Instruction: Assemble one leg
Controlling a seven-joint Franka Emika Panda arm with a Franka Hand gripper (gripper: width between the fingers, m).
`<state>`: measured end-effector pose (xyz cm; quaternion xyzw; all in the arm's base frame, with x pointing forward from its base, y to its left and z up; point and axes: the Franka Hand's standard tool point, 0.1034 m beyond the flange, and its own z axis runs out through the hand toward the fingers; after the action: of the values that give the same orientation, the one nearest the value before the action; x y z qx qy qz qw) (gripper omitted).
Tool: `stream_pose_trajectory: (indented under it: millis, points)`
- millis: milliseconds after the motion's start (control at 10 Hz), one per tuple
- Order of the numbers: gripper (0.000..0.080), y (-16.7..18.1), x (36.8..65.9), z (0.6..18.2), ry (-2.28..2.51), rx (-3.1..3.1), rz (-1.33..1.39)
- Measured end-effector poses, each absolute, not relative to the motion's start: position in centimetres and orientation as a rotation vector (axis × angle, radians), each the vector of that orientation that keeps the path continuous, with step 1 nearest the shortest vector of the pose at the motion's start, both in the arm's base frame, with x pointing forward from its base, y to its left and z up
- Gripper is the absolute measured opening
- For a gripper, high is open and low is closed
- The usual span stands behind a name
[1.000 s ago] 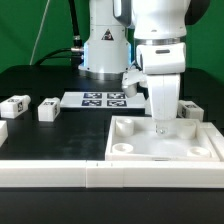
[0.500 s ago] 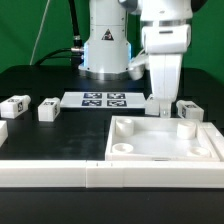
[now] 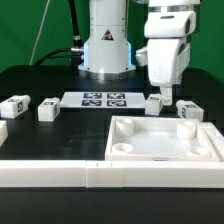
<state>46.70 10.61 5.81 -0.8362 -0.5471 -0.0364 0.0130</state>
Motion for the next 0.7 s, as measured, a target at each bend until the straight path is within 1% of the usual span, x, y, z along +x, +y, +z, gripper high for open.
stream_pose_trajectory:
  millis: [200,300,400,500,700]
  points:
    - [0.0649,10.7,46.6,5.8,-1.422,-2.761,-0.107]
    - [0.0649,11.4,46.1,5.6,-1.163,-2.869,-0.115]
    - [0.0649,13.0,45.4,5.3,-0.864,-2.959,-0.095]
    - [0.0649,14.3,44.9,5.2,-0.699,-2.994,-0.083]
    - [0.0649,15.5,44.3,4.9,-0.411,-3.027,-0.056]
